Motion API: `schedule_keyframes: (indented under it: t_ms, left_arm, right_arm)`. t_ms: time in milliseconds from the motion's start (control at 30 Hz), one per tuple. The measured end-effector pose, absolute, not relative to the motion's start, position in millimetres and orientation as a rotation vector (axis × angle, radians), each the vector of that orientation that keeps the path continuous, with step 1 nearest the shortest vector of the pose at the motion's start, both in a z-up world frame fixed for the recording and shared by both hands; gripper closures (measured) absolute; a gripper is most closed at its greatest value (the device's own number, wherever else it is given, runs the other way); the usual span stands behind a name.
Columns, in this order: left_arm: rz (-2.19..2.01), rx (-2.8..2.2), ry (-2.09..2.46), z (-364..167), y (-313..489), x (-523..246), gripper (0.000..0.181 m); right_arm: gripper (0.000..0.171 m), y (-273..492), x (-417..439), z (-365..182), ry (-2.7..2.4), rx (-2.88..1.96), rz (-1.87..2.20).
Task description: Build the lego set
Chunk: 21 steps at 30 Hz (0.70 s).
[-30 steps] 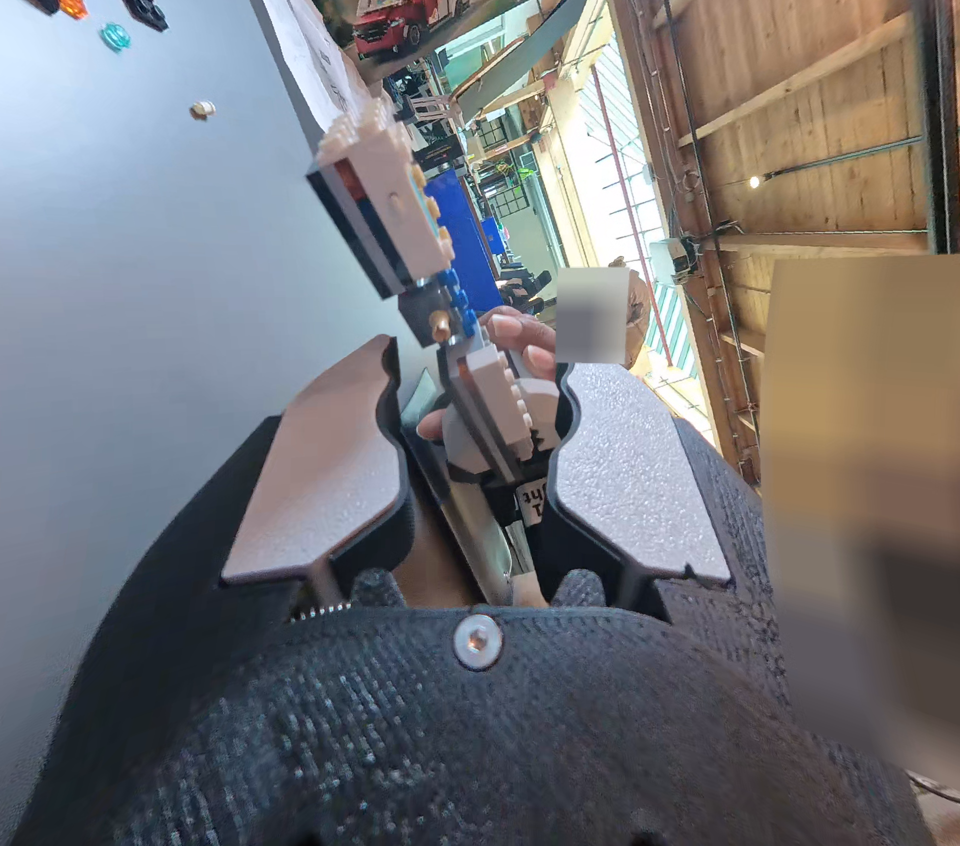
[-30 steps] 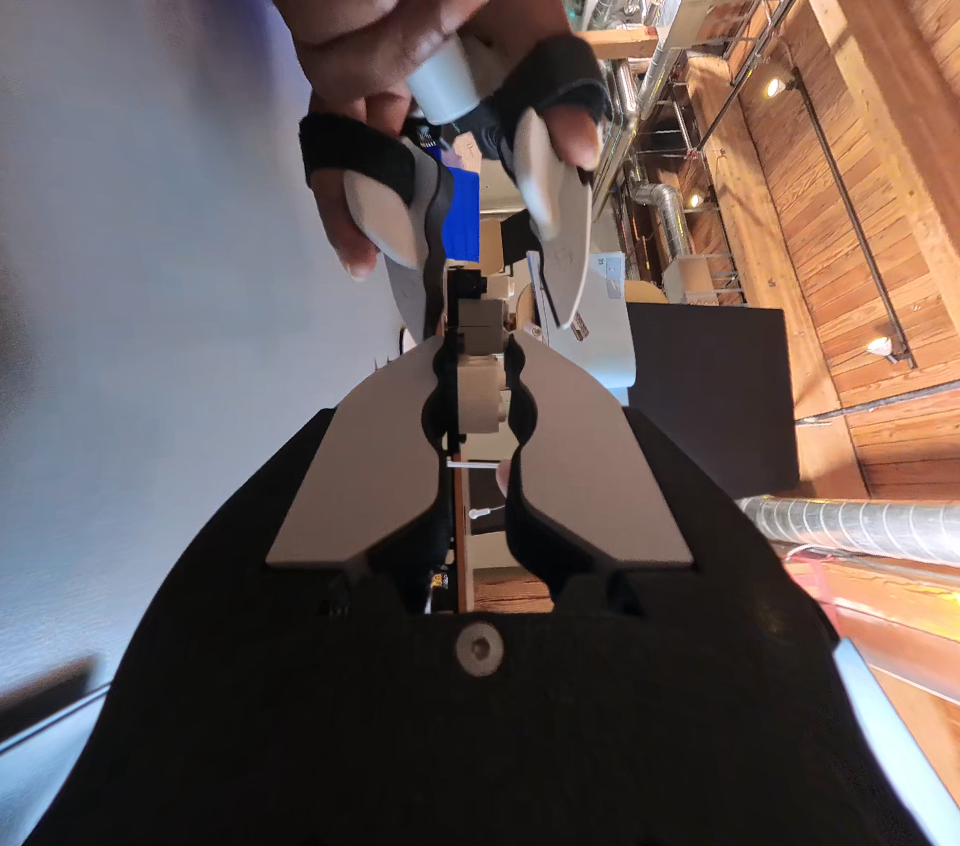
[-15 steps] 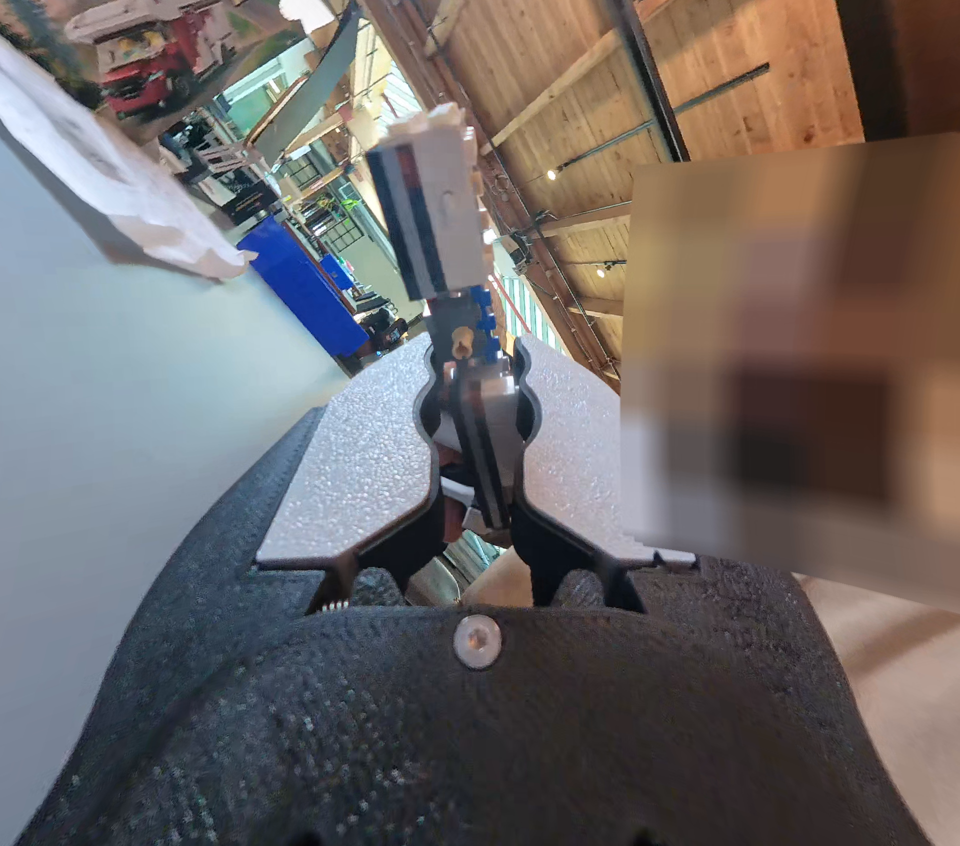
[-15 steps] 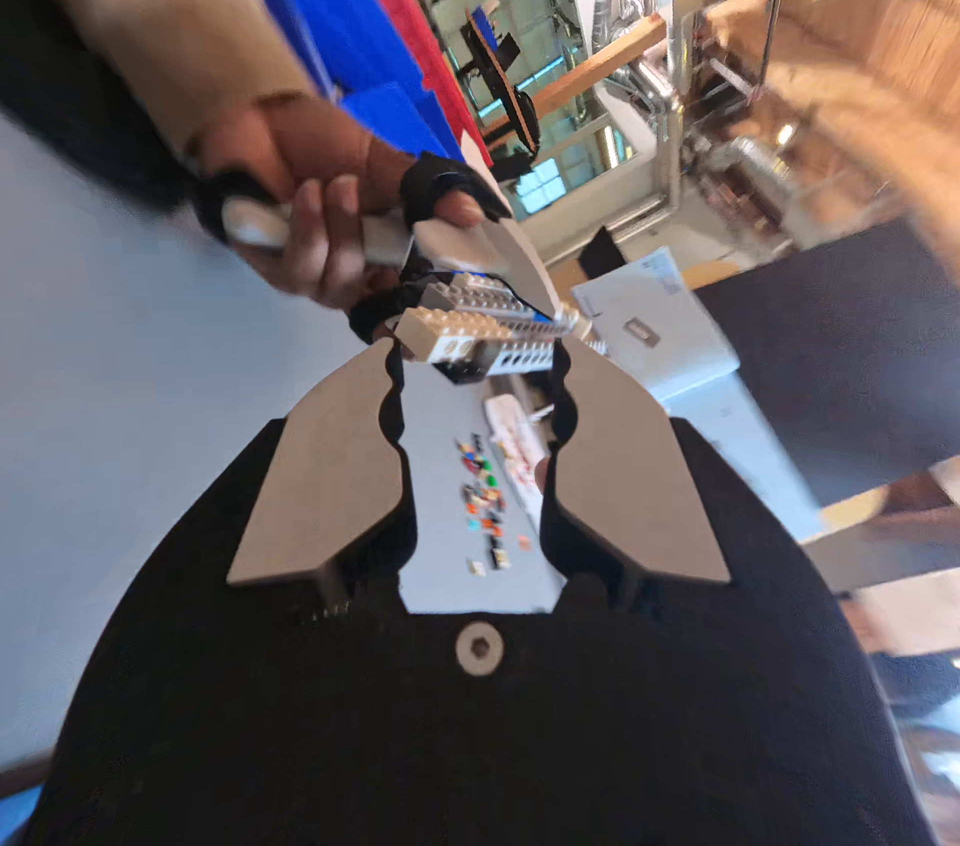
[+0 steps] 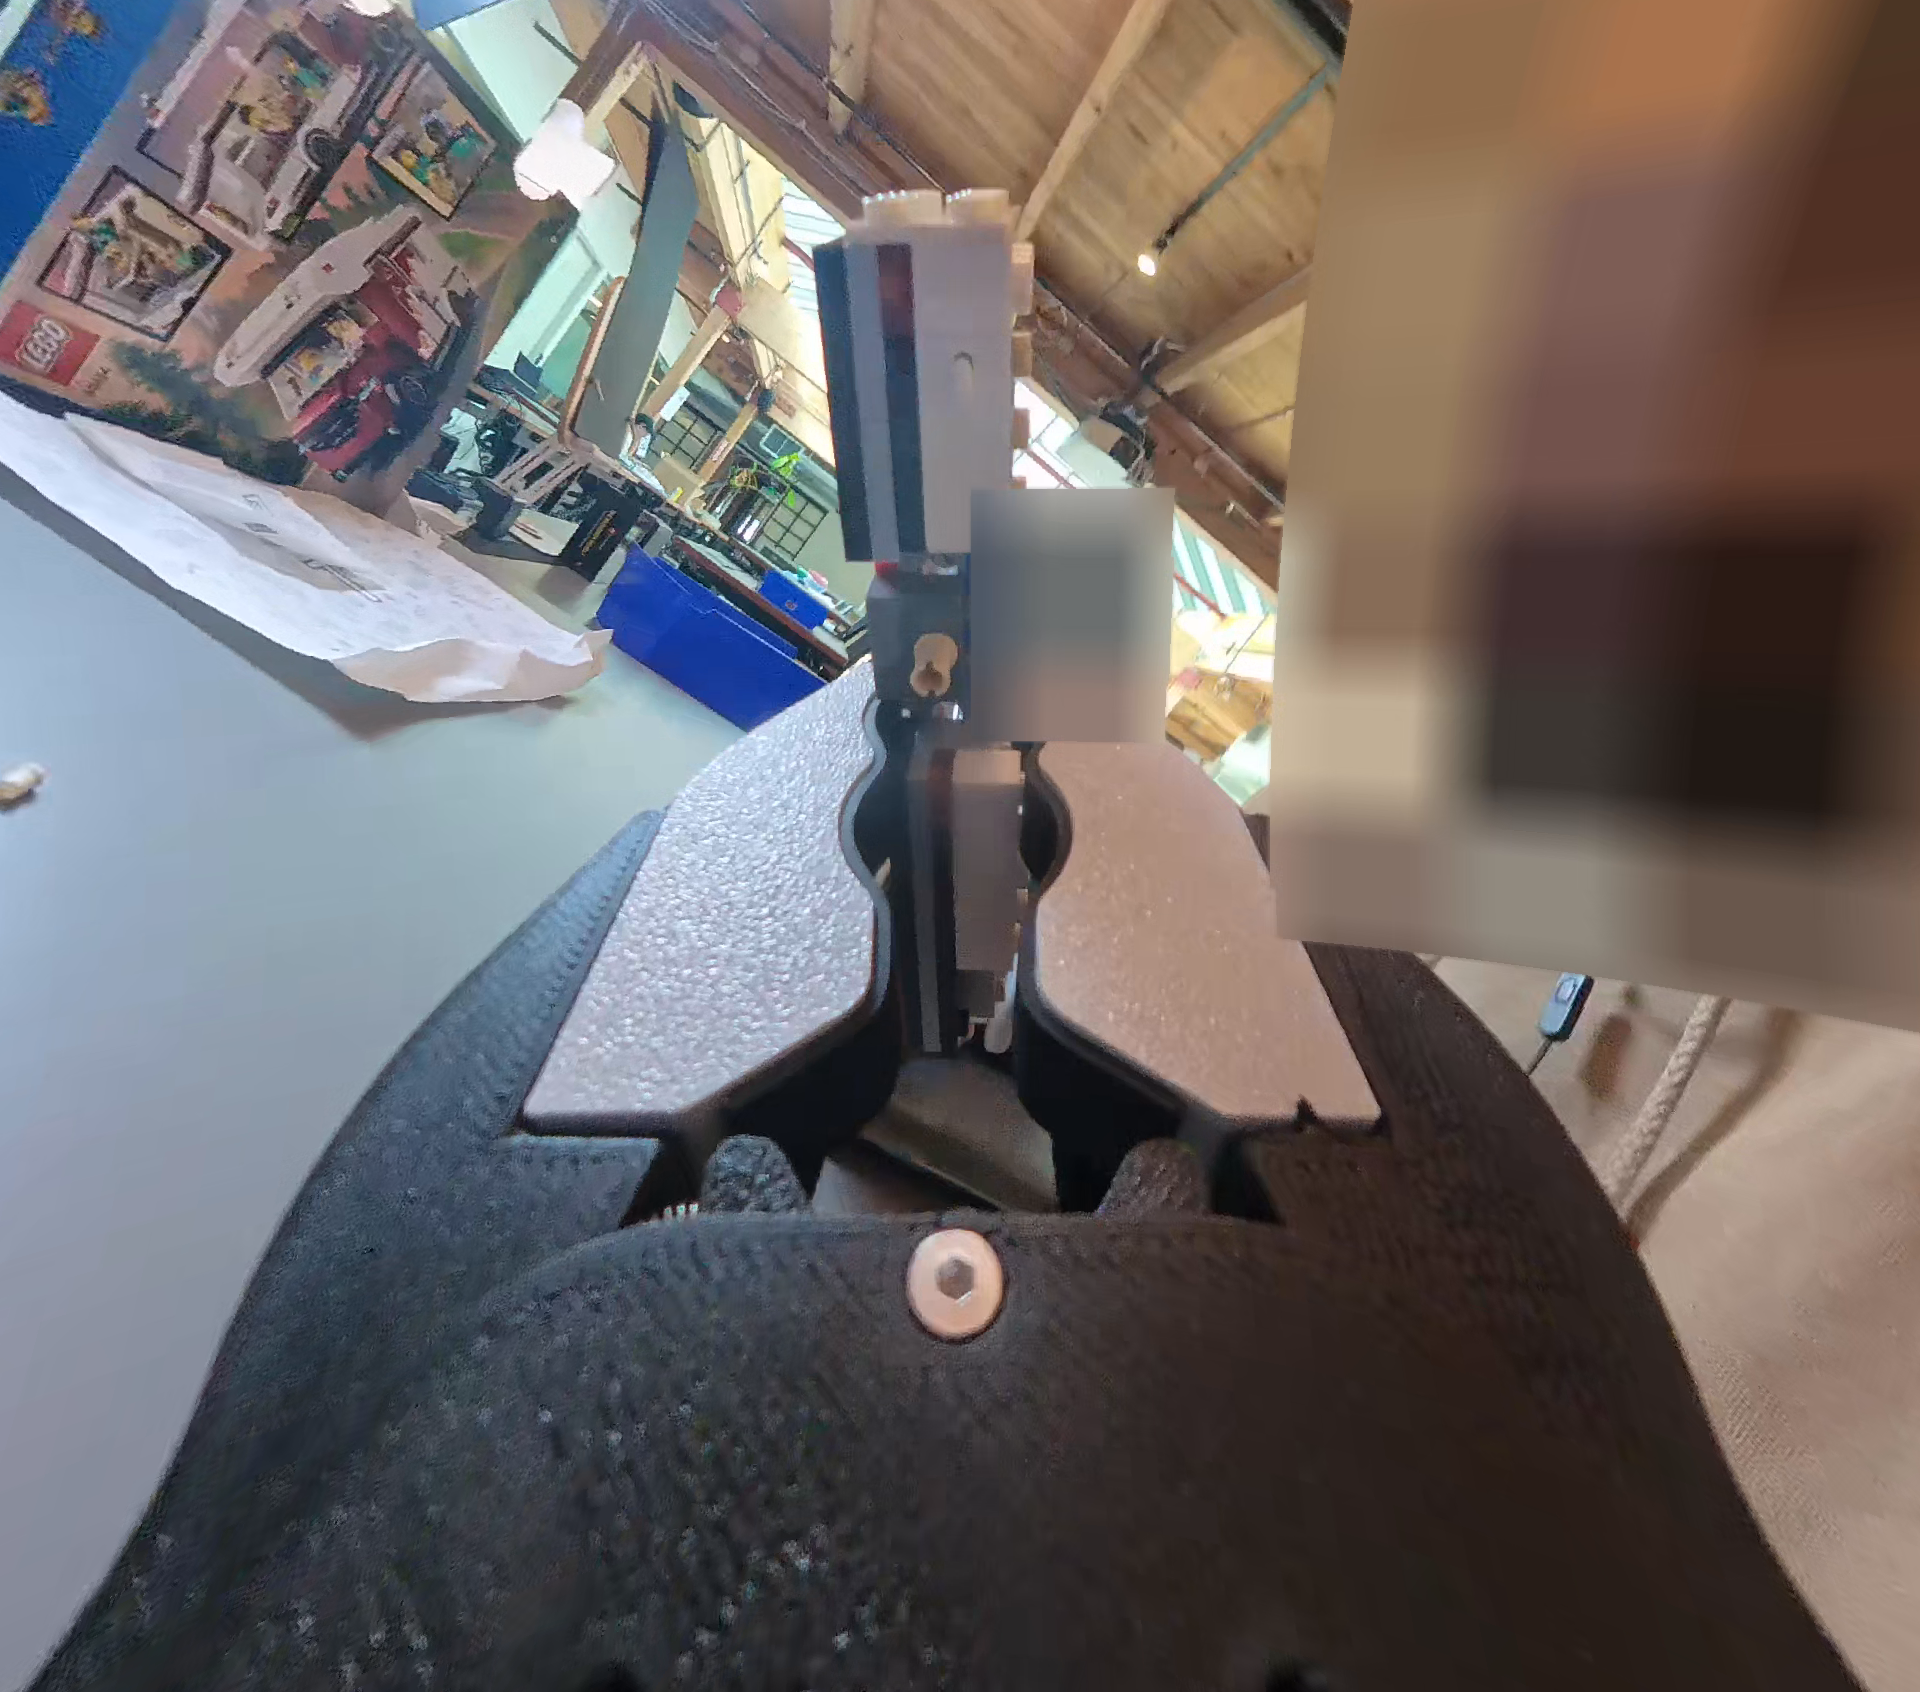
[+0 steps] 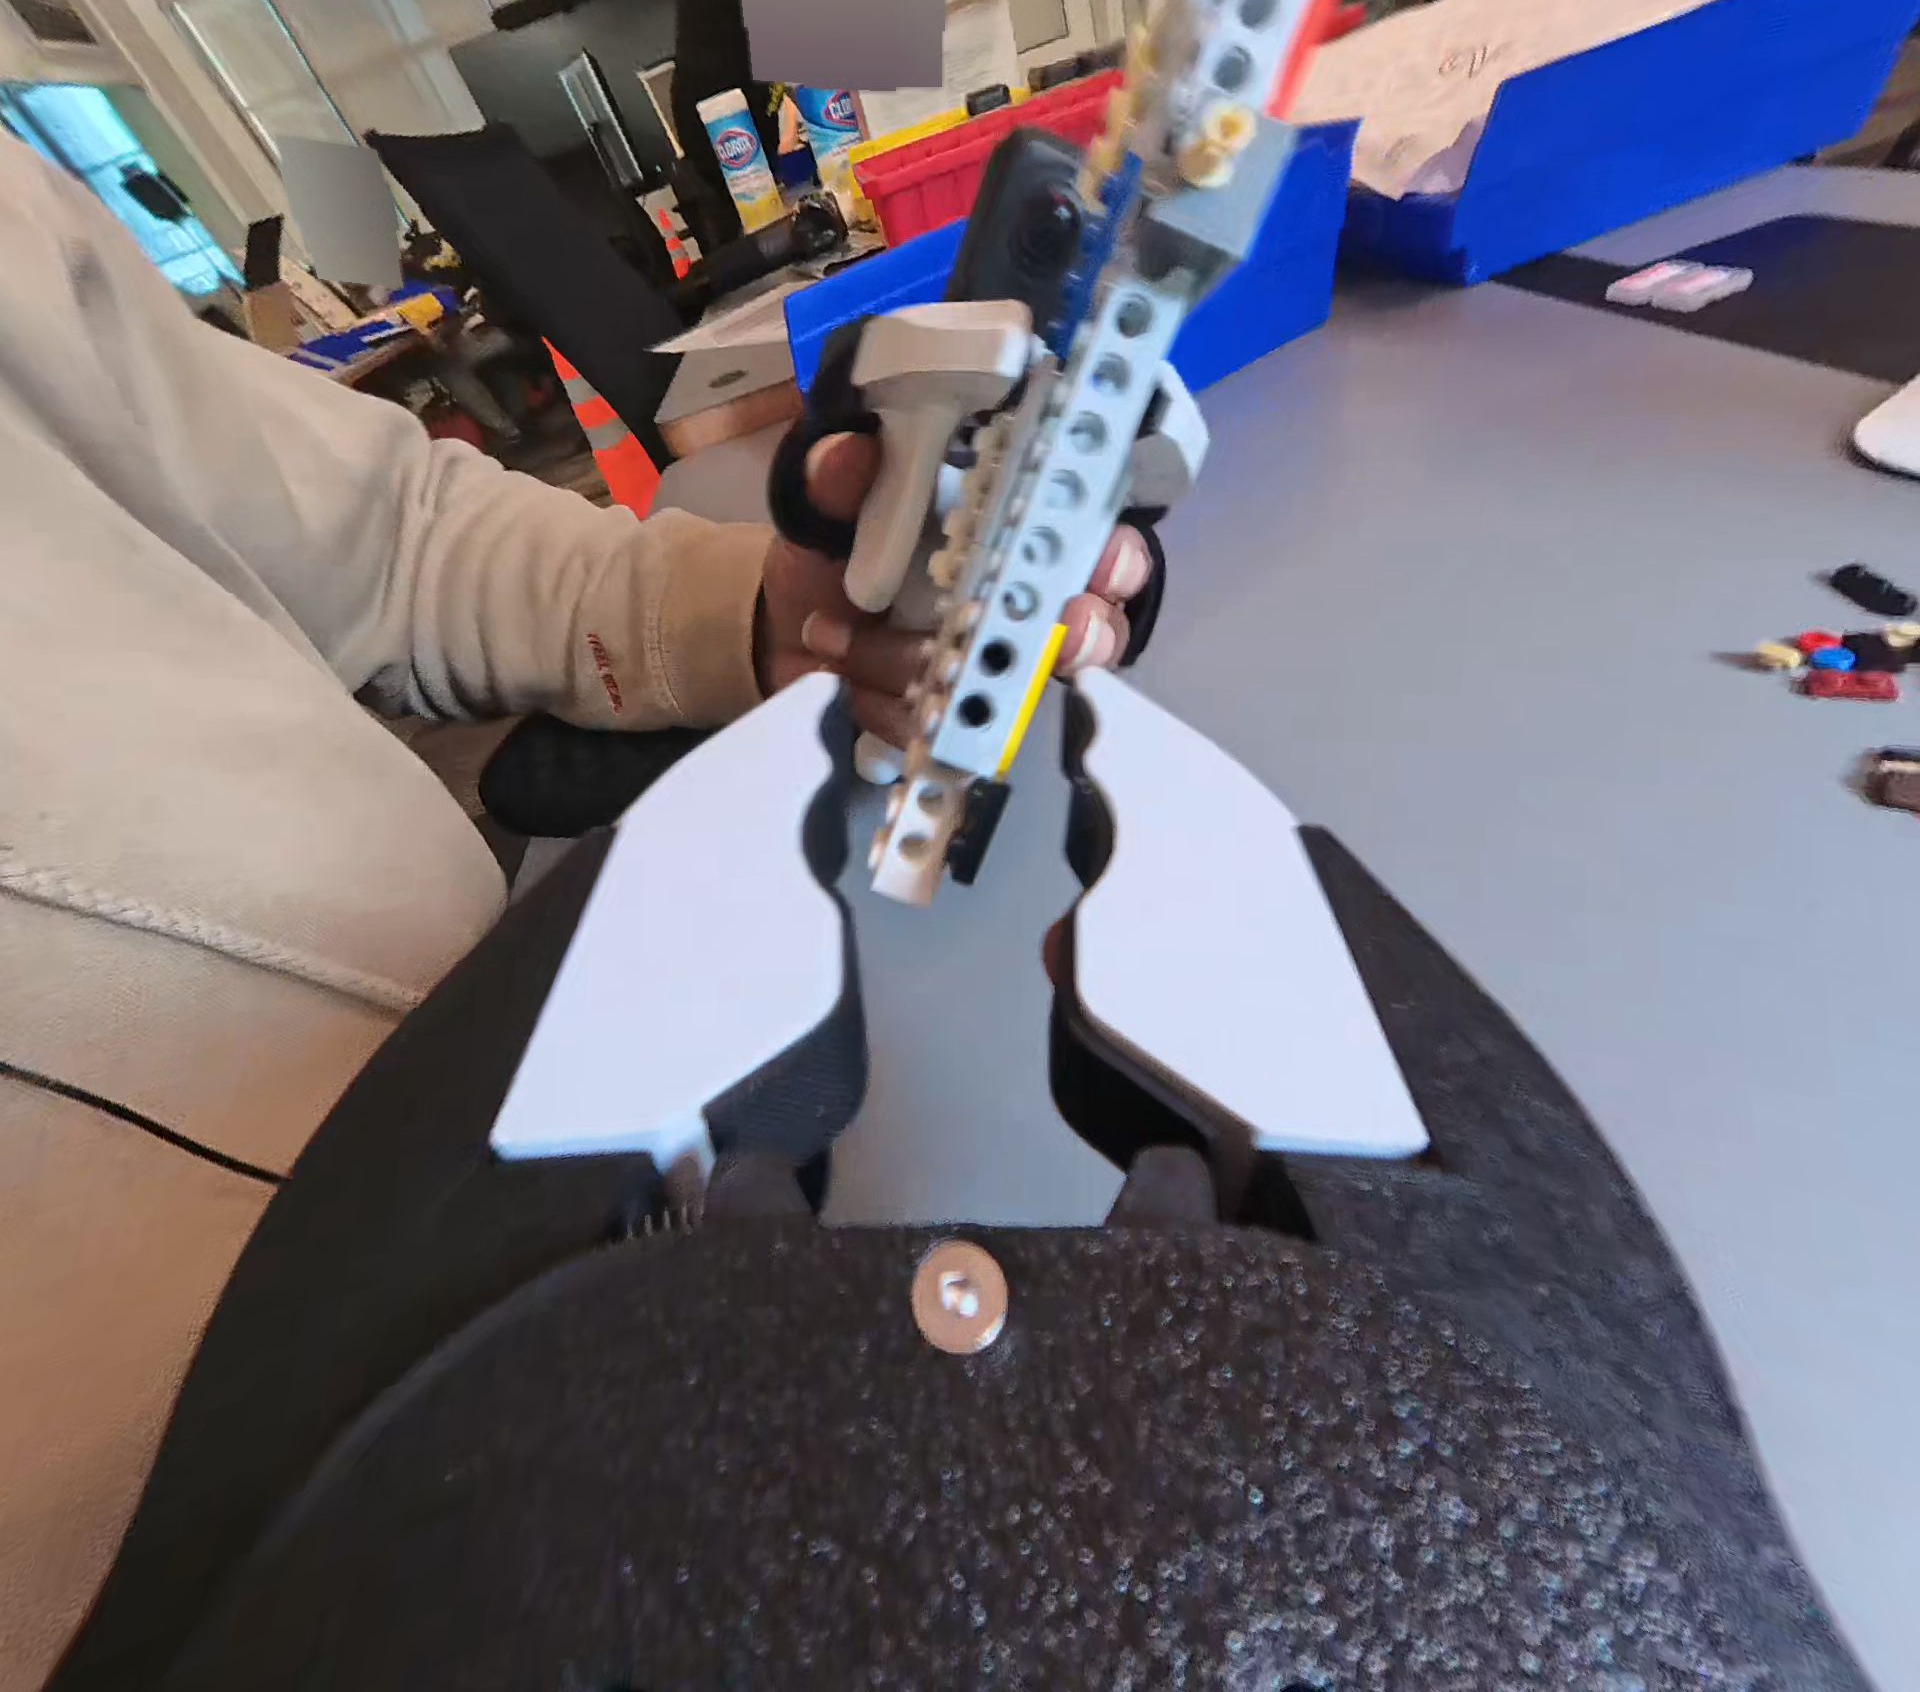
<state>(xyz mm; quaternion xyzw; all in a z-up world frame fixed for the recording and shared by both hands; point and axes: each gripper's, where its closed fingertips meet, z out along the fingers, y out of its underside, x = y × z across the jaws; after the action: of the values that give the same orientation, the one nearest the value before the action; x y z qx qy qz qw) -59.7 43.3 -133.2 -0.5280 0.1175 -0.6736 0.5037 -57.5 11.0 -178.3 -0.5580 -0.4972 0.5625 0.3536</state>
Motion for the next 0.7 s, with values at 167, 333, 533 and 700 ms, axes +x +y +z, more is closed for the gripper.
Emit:
schedule_keyframes:
  t_ms: [167, 333, 533, 700]
  left_arm:
    - [-1.476, -1.284, 0.475, -134, 31, -49, 0.161]
    - [-1.336, -1.309, 0.666, -138, 19, -46, 0.153]
    - [-1.317, -1.307, 0.720, -137, 13, -43, 0.161]
    - [-1.333, -1.309, 0.723, -137, 11, -43, 0.160]
  right_arm:
    - [0.150, 7, -54, -185, -1.341, -1.414, 1.426]
    - [0.151, 2, -50, -182, -1.386, -1.361, 1.430]
    - [0.151, -3, -49, -181, -1.413, -1.323, 1.424]
    - [0.151, -5, -49, -180, -1.431, -1.290, 1.400]
